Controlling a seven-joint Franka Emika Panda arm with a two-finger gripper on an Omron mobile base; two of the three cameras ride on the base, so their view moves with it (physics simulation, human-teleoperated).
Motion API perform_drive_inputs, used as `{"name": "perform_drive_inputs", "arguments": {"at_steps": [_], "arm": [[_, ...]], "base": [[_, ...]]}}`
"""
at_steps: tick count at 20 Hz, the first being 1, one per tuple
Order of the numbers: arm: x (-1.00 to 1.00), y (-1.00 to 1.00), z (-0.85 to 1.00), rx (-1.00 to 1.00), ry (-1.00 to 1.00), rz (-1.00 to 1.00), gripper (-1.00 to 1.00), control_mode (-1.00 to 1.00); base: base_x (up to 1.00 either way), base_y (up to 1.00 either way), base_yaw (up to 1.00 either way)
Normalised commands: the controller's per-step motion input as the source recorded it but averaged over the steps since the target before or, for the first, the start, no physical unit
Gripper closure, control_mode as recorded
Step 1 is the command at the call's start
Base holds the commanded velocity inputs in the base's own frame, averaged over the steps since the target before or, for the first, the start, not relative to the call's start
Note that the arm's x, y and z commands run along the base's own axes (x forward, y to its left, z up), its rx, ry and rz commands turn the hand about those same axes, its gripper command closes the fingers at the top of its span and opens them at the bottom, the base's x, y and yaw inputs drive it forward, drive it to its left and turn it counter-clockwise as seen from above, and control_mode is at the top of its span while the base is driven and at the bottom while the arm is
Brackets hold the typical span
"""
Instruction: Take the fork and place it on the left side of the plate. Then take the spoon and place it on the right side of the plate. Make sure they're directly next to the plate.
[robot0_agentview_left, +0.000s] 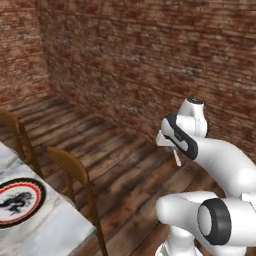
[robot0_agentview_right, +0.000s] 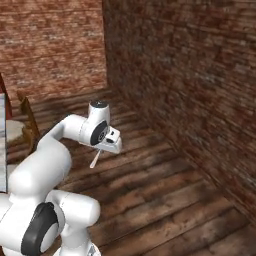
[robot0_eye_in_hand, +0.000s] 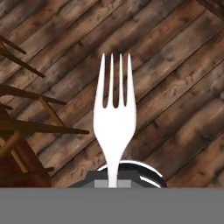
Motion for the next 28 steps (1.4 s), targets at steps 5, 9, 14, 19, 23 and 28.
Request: {"name": "perform_drive_inputs", "arguments": {"at_steps": [5,9,14,19,23,28], "arm": [[0.00,0.00,0.00,0.00,0.00,0.00,1.00,1.00],[0.00,0.00,0.00,0.00,0.00,0.00,1.00,1.00],[0.00,0.00,0.00,0.00,0.00,0.00,1.00,1.00],[0.00,0.00,0.00,0.00,0.00,0.00,1.00,1.00],[0.00,0.00,0.00,0.00,0.00,0.00,1.00,1.00],[0.00,0.00,0.00,0.00,0.00,0.00,1.00,1.00]], "base": [[1.00,-0.07,0.76],[0.38,-0.16,0.74],[-0.14,0.09,0.61],[0.06,-0.13,0.47],[0.00,-0.31,0.45],[0.00,-0.19,0.66]]}}
